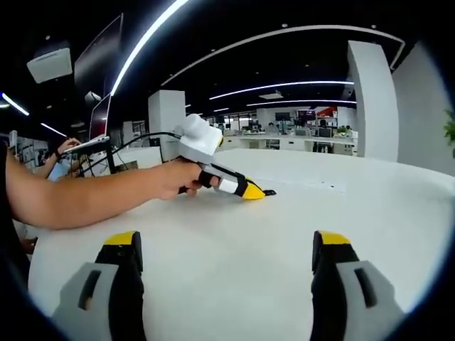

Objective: Snap the two parts of the plastic buckle together until the buckle closes and remains connected.

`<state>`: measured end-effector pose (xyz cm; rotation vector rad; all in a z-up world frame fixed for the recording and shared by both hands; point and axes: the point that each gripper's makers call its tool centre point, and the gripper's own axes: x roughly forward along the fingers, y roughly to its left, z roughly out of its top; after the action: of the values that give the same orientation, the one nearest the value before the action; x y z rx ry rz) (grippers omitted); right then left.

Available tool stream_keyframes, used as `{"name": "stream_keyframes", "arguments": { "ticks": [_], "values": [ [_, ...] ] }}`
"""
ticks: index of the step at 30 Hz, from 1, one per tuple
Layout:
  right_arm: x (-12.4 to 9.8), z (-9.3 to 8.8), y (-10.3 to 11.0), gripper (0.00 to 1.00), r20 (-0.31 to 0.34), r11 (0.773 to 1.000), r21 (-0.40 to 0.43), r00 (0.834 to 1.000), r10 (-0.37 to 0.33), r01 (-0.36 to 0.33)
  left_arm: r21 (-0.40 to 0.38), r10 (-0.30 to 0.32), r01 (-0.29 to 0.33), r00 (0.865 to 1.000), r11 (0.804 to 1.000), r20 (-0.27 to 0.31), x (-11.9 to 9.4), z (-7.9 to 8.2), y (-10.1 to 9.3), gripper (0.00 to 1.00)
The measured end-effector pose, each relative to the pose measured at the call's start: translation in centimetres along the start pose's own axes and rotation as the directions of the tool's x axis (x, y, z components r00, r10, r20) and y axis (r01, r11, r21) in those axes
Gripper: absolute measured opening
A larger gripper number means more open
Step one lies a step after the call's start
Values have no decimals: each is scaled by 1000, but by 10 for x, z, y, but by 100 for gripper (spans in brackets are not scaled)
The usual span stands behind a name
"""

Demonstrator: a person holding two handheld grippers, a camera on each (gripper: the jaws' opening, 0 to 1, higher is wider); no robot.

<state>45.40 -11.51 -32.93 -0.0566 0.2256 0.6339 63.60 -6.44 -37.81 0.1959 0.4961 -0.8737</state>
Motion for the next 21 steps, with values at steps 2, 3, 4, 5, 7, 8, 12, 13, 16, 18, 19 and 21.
{"name": "stream_keyframes", "arguments": {
  "ticks": [2,3,4,5,7,8,12,13,16,18,19,21],
  "values": [
    [0,0,0,100,-1,1000,0,1000,0,0,-1,0,0,1000,1000,1,0,0,0,11],
    [0,0,0,100,-2,1000,-1,1000,-1,1,0,1,-1,1000,1000,1,-1,0,-1,11],
    [0,0,0,100,-2,1000,-2,1000,-2,2,1,1,-1,1000,1000,1,-1,0,-1,11],
    [0,0,1,100,-2,1000,-2,1000,-1,1,2,2,-2,1000,1000,3,-2,0,-1,11],
    [0,0,1,100,0,1000,-7,1000,-2,2,-6,7,-7,1000,1000,4,-2,0,0,11],
    [0,0,1,100,-1,1000,-8,1000,-1,1,-6,13,-13,1000,1000,4,-2,0,0,11],
    [0,-2,2,100,-5,1000,-4,1000,-4,4,-13,23,-23,999,1000,25,1,4,0,41],
    [0,-2,2,100,-7,1000,-3,1000,-3,3,-18,38,-37,998,999,55,3,9,1,61],
    [1,-3,5,100,-8,1000,3,1000,5,-5,-39,29,-24,992,999,121,0,24,-4,97],
    [1,-3,6,100,-11,1000,-2,1000,7,-7,-51,17,-10,990,999,137,-2,28,-10,100],
    [1,-3,6,100,-11,1000,-3,1000,7,-7,-44,16,-10,990,999,141,-2,30,-11,100],
    [2,-4,5,100,-12,1000,-3,1000,7,-7,-33,24,-20,991,999,134,-2,29,-10,100]
  ]
}}
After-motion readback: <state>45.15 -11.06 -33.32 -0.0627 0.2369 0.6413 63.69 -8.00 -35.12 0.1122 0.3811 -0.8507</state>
